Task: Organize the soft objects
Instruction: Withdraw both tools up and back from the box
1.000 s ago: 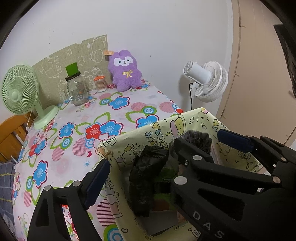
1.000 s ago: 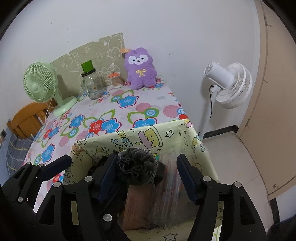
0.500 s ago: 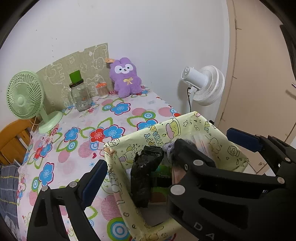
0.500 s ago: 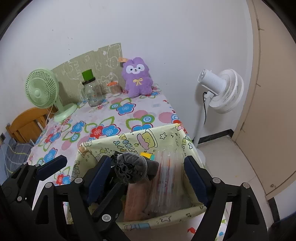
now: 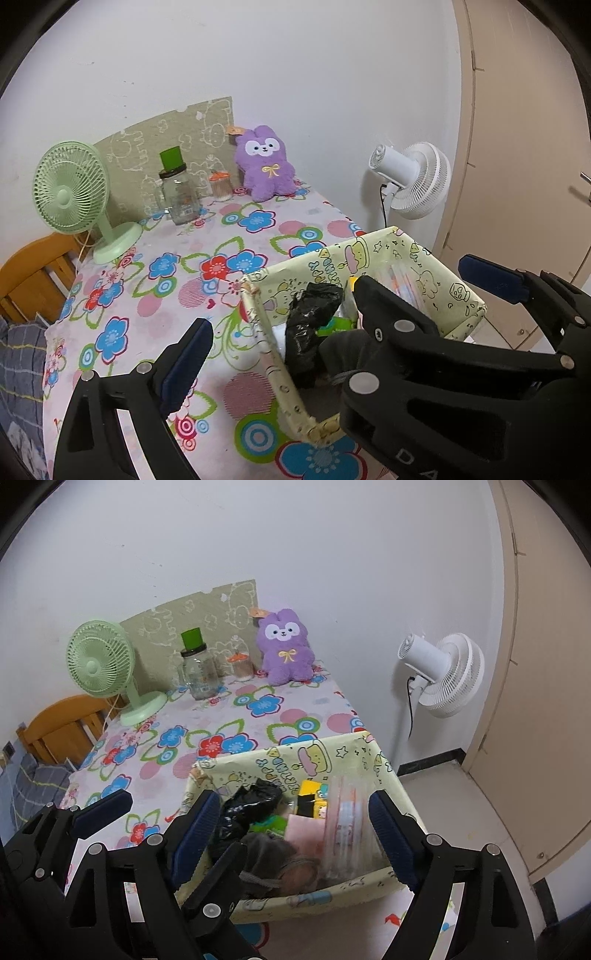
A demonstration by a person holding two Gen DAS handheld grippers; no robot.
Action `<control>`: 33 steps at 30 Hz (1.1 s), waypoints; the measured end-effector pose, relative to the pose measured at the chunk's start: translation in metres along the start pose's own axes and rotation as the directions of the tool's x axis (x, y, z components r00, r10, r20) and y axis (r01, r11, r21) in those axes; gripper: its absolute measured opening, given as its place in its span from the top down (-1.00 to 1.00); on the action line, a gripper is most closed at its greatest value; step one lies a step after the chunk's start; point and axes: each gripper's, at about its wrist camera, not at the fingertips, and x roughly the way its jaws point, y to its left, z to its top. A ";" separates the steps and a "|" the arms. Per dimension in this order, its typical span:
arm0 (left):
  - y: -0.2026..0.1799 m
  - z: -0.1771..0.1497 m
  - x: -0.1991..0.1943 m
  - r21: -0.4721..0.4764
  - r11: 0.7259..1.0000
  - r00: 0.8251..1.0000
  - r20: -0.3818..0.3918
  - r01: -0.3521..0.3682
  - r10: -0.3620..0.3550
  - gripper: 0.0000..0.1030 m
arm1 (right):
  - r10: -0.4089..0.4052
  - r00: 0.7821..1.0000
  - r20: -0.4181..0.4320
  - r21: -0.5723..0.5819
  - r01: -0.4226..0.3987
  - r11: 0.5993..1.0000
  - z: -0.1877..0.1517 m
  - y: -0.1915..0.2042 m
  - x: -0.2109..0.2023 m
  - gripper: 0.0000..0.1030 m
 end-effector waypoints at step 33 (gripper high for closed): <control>0.078 -0.039 -0.091 -0.099 0.986 0.981 0.124 -0.138 0.149 -0.99 | 0.064 0.991 0.115 -0.101 -0.052 0.994 -0.019 0.081 -0.073 -0.72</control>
